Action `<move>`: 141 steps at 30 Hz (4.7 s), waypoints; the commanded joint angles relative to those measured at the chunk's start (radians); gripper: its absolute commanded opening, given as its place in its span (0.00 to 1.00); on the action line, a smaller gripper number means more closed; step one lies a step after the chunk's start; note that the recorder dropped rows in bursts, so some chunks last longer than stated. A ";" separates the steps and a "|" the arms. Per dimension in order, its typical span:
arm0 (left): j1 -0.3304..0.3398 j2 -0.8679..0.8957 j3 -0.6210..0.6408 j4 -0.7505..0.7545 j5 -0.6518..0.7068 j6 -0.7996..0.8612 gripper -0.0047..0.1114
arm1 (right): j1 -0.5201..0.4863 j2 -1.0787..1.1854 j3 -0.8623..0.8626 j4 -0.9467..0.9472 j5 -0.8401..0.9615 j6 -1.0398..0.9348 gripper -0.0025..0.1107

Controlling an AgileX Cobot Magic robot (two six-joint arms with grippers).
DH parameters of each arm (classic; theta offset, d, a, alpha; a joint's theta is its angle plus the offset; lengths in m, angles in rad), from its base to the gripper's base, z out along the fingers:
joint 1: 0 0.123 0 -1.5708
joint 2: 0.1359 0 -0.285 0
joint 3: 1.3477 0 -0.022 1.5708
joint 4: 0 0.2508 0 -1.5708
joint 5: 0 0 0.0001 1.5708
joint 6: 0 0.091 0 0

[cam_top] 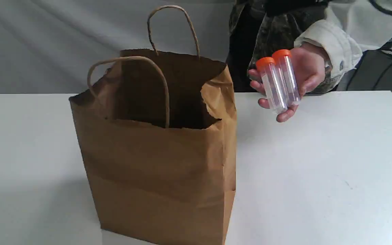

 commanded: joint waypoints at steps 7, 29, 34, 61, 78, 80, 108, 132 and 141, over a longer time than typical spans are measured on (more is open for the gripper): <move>0.002 0.000 -0.008 0.055 0.030 -0.098 0.04 | 0.002 0.123 -0.003 0.044 0.001 -0.003 0.61; 0.002 0.000 -0.008 0.055 0.171 -0.096 0.04 | 0.103 0.104 0.149 0.031 0.001 -0.057 0.61; 0.002 0.000 -0.008 0.055 0.171 -0.098 0.04 | 0.121 0.119 0.161 0.047 0.001 -0.107 0.60; 0.002 0.792 -0.431 0.055 -0.461 0.125 0.13 | 0.132 0.160 0.161 -0.032 0.001 -0.091 0.02; 0.002 1.144 -0.576 0.055 -0.283 0.494 0.62 | 0.131 0.160 0.161 -0.051 0.001 -0.099 0.02; 0.002 1.186 -0.603 0.055 -0.305 0.508 0.62 | 0.131 0.160 0.161 -0.050 0.001 -0.101 0.02; -0.261 1.310 -0.827 0.055 -0.074 0.333 0.04 | 0.134 0.154 0.184 -0.245 0.001 0.088 0.02; -0.294 1.466 -1.073 0.055 -0.124 0.246 0.04 | 0.134 0.113 0.387 -0.169 0.001 -0.025 0.02; -0.294 1.454 -1.073 0.055 -0.122 0.246 0.04 | 0.134 0.113 0.387 -0.169 0.001 -0.031 0.02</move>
